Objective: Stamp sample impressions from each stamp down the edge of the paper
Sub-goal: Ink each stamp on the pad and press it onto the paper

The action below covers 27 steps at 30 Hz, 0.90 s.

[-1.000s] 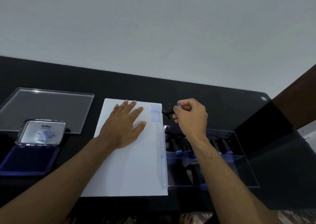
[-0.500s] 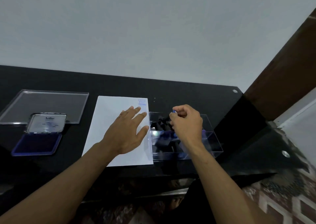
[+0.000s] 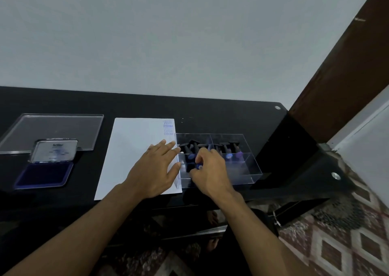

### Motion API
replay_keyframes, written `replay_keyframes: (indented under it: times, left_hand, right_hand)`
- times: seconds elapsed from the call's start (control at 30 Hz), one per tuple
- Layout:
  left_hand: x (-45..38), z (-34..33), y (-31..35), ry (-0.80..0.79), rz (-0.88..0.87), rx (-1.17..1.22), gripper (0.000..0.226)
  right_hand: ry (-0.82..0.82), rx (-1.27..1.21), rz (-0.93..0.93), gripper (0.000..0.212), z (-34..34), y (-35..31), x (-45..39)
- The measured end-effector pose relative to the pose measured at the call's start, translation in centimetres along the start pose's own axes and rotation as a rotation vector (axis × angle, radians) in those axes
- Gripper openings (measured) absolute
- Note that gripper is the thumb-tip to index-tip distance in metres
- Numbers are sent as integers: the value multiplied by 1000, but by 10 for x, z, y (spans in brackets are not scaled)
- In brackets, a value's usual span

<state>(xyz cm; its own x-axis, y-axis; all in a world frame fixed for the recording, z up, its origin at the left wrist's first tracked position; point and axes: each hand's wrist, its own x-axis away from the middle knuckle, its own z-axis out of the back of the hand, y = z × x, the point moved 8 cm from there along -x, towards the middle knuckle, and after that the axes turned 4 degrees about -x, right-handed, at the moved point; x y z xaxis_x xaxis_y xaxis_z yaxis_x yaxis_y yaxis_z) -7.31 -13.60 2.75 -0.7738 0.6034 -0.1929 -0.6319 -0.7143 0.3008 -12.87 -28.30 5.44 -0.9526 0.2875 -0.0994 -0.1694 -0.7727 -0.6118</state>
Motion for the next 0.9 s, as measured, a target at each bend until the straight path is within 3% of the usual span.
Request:
replay_keyframes:
  times: [0.13,0.47,0.57,0.77,0.9]
  left_hand:
    - [-1,-1,-1,9,11,2,62]
    - [0,2,2,23,12,0,61]
    - [-1,2,3,19,9,8,63]
    - [-7,9,11,30,40,42,64]
    - [-16,11,28,102,-30,55,57]
  right_hand:
    - [-48,78,-55,26,-4,-1,-4]
    - [-98,158,-132,10,-11,0,-9]
    - [-93,141,-139,18,-11,2,-9]
    - [54,72,-57,17,18,7,-11]
    - [154,77,-79,17,46,26,-16]
